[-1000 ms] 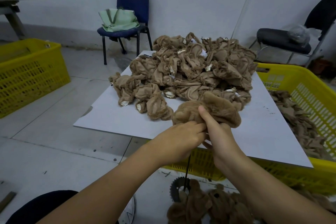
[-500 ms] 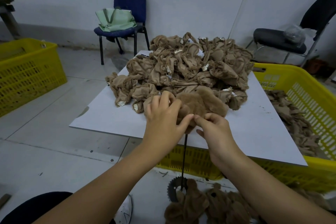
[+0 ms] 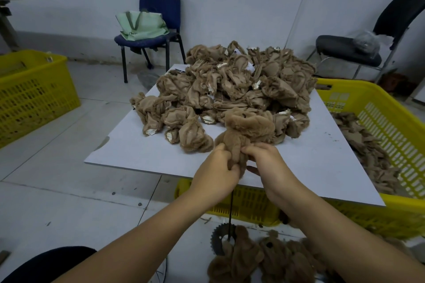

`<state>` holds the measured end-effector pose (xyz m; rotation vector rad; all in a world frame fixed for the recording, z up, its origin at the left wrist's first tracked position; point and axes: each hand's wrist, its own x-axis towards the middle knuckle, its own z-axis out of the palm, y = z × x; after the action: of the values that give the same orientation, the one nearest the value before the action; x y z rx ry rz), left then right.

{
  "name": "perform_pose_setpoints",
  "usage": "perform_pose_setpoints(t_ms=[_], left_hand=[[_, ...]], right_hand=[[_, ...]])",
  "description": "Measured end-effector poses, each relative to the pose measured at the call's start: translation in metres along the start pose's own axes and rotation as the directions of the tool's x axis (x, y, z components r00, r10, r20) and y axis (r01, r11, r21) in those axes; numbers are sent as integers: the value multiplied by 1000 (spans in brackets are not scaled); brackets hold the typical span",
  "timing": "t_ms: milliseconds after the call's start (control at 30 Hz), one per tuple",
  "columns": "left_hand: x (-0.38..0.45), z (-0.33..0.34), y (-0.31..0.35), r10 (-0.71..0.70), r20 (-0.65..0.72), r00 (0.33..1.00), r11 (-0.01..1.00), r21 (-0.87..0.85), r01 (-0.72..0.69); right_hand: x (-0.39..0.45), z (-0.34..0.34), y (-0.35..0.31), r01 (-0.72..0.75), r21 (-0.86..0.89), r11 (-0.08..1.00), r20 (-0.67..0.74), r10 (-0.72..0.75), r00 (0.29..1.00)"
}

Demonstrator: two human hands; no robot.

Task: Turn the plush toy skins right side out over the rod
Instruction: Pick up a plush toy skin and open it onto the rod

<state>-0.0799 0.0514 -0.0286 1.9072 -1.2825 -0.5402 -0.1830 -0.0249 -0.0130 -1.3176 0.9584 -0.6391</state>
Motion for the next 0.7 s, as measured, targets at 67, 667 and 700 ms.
perform_pose_setpoints(t_ms=[67, 667, 700], left_hand=[[-2, -1, 2, 14, 0, 1000, 1000, -1, -14], [2, -3, -3, 71, -29, 997, 966, -247, -75], [4, -5, -2, 69, -23, 997, 969, -236, -73]], right_hand=[[3, -2, 1, 3, -12, 1000, -9, -4, 1000], [4, -16, -24, 441, -389, 809, 302, -340, 891], [4, -15, -24, 410, -331, 850, 294, -320, 901]])
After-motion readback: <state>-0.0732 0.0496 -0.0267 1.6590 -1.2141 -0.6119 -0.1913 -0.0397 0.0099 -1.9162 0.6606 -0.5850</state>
